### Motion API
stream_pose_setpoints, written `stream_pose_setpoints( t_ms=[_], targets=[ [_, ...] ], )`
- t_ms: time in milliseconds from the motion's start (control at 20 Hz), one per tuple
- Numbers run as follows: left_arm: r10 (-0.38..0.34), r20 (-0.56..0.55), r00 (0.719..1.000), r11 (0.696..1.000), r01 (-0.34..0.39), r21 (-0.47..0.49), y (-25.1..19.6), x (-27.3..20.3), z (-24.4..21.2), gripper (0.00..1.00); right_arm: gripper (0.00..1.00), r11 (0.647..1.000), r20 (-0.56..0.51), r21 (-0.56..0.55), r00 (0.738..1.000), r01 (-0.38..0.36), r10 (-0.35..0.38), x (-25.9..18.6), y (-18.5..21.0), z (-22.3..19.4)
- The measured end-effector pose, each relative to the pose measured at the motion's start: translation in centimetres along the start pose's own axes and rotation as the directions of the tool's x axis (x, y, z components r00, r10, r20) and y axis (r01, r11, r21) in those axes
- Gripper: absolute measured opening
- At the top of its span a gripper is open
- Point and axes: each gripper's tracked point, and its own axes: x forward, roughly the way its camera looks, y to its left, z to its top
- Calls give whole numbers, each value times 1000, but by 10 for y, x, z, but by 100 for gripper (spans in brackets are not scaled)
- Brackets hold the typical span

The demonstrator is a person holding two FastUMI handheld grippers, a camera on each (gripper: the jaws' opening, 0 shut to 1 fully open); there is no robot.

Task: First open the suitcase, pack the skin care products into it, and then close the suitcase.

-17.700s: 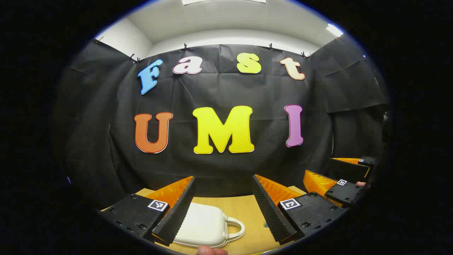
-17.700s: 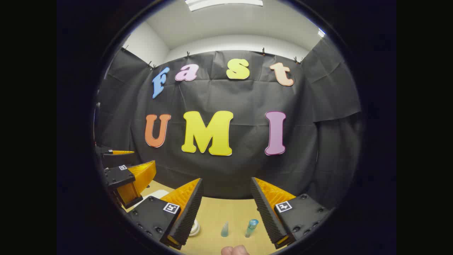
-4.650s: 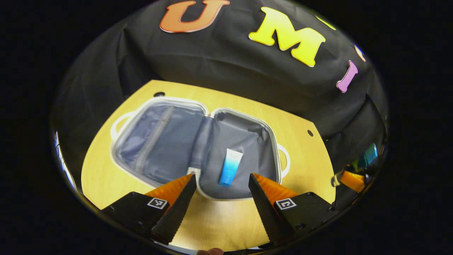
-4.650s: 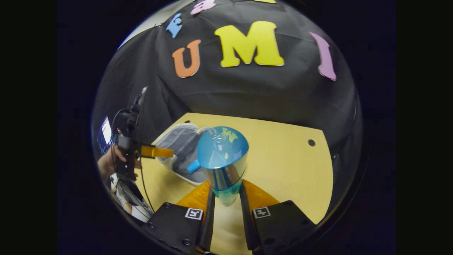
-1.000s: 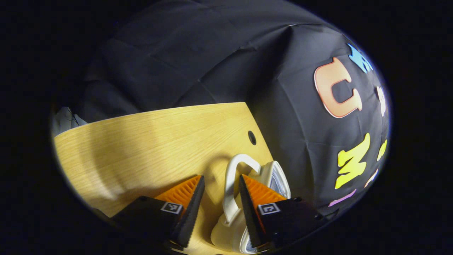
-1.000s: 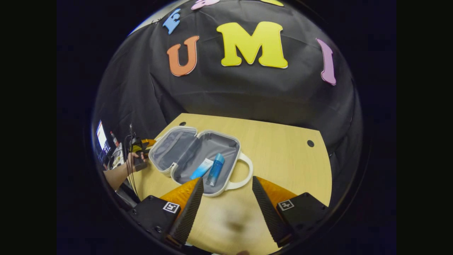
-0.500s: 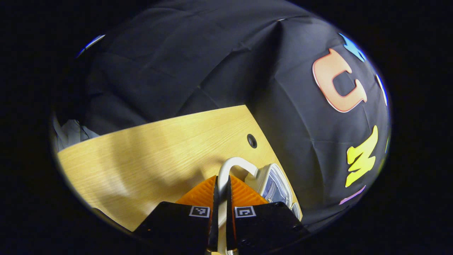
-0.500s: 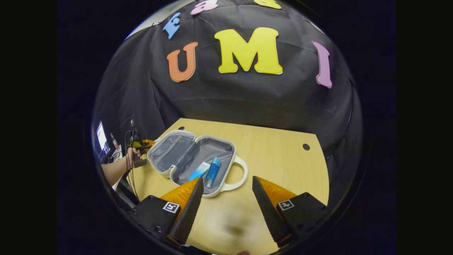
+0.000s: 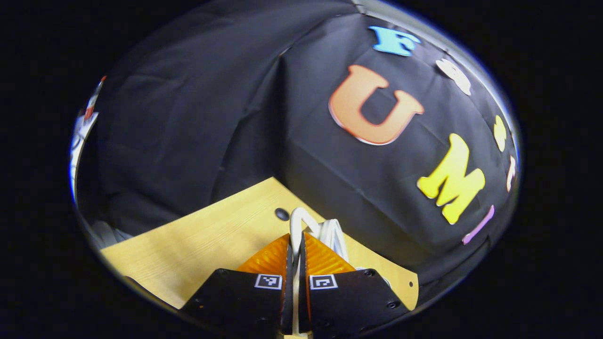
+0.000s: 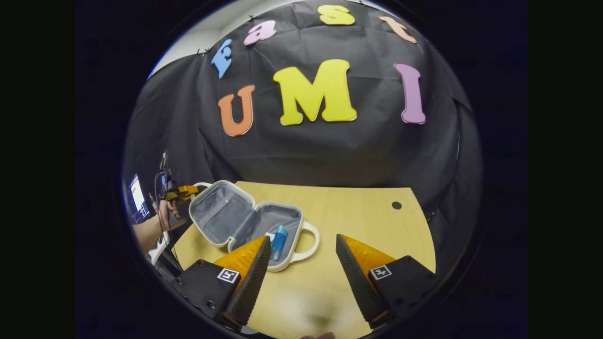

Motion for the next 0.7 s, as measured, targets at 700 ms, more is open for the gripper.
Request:
stream_pose_setpoints(
  t_ms=[700],
  targets=[
    [-71, 107, 992, 760, -16, 650, -245, -60, -96, 7, 82, 991, 116, 81, 986, 109, -118, -54, -96, 22]
  ],
)
